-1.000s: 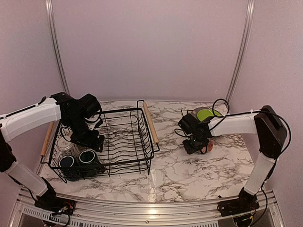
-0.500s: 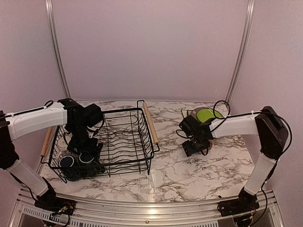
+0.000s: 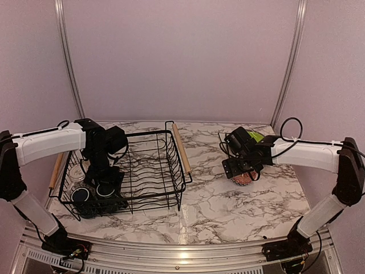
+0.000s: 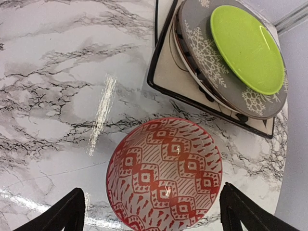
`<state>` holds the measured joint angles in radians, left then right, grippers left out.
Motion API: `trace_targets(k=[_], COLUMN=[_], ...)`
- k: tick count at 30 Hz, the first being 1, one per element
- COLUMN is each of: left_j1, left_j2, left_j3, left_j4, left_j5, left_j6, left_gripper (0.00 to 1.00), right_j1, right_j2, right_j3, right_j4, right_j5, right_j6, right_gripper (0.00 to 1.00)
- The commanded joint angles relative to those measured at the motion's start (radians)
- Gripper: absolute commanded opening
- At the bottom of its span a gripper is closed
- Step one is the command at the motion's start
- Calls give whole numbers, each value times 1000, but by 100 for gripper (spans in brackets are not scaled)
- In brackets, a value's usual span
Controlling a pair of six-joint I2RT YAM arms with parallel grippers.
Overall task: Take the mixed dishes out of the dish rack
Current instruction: Place the bowl at the corner of the board, then grab the cup from the dish rack.
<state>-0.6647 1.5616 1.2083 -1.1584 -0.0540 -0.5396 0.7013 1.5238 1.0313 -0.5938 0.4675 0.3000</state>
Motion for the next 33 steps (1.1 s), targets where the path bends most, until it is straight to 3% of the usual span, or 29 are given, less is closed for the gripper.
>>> trace_targets(k=[1,13,19,24,26,33], left_j1=[-1,0,2,9,14,23], left_j2=[36,62,59,50,52,62], left_j3=[35,216,293,381,429,603], left_j4=[-20,-17,-11,-11,-11,1], left_j5=[32,3,-30,-56,-61,-86], left_j6=[5,88,114,134,141,187], left_gripper=[57,32,30,27,26,23], right_j1=[12,98,113,123,143,199], right_j2=[-60,-74,17,110,156,200], right_j3=[58,311,461,496,505,505], right_j4=[-49,113,230,468,558,580], right_j5=[64,-67,-404,-818,-914,-837], right_j6=[1,-122,-58,141,150,-235], right_gripper=[98,99,99,98,96,91])
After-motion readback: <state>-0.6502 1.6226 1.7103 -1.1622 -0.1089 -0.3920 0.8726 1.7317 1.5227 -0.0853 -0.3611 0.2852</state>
